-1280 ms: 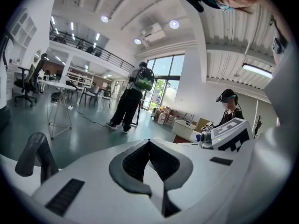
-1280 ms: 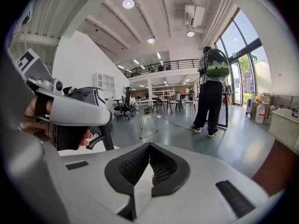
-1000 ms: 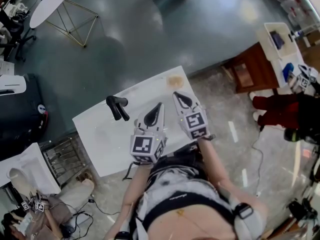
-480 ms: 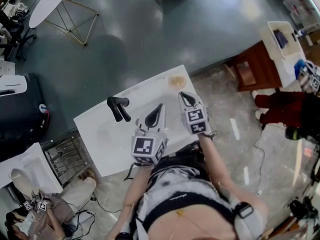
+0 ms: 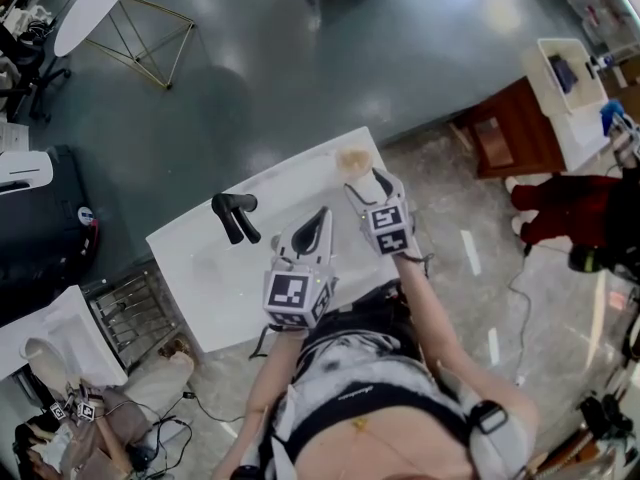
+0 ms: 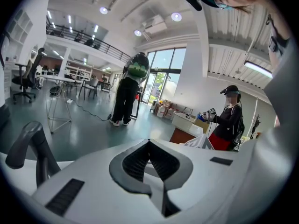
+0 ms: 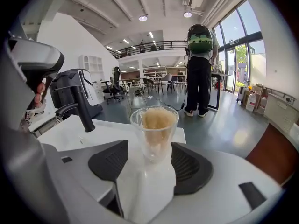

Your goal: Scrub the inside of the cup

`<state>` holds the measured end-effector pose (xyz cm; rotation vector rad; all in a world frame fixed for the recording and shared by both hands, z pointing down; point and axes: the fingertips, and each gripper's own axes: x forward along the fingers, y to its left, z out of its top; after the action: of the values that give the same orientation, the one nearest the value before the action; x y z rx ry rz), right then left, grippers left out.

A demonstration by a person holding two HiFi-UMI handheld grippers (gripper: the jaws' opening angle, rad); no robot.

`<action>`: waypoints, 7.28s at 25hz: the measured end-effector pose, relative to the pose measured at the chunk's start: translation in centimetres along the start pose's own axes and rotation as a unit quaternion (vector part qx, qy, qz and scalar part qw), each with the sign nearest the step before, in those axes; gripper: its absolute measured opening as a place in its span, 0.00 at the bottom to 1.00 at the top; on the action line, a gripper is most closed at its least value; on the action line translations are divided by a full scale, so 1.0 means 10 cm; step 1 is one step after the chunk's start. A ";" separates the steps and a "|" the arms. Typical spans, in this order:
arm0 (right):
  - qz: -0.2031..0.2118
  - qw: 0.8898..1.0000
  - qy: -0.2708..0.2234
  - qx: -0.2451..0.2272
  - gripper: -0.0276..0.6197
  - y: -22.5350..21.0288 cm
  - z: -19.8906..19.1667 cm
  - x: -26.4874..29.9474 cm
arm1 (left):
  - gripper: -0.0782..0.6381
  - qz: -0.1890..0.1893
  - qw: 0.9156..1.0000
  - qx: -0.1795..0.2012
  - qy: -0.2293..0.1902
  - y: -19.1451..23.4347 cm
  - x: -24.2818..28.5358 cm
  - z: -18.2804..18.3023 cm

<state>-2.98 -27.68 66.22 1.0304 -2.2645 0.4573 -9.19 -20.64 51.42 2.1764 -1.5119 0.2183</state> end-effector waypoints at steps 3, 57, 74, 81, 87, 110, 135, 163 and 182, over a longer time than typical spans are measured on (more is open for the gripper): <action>-0.001 1.000 -0.009 -0.006 0.55 -0.02 0.04 0.07 | 0.13 0.002 1.000 -0.001 0.004 0.03 -0.01 -0.02; 0.136 0.971 -0.145 -0.133 0.67 0.52 0.61 -0.28 | 0.13 0.016 0.999 0.039 0.022 0.17 -0.07 -0.01; 0.144 0.963 -0.136 -0.184 0.67 1.05 0.59 -0.89 | 0.30 -0.033 0.987 0.154 0.044 -0.11 -0.28 0.10; 0.153 0.957 -0.132 -0.209 0.67 1.26 0.55 -1.03 | 0.46 -0.067 0.975 0.196 0.079 -0.26 -0.29 0.05; 0.160 0.954 -0.131 -0.218 0.67 1.38 0.50 -1.14 | 0.51 -0.095 0.963 0.225 0.110 -0.39 -0.26 -0.08; 0.153 0.938 -0.126 -0.285 0.67 1.68 0.41 -1.28 | 0.31 -0.072 0.929 0.311 0.187 -0.39 -0.41 -0.29; 0.127 0.952 -0.092 -0.264 0.67 1.64 0.32 -1.18 | 0.18 -0.074 0.941 0.282 0.172 -0.47 -0.72 -0.12; 0.125 0.936 -0.108 -0.312 0.67 1.73 0.34 -1.32 | 0.16 -0.225 0.910 0.222 0.268 -0.78 -0.86 -0.38; 0.124 0.934 -0.122 -0.313 0.67 1.83 0.50 -1.36 | 0.17 -0.096 0.885 0.371 0.264 -0.57 -0.71 -0.32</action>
<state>-11.84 -11.01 52.51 0.4924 -2.5139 -0.3109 -6.19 -11.55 49.79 2.4793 -0.9630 1.3903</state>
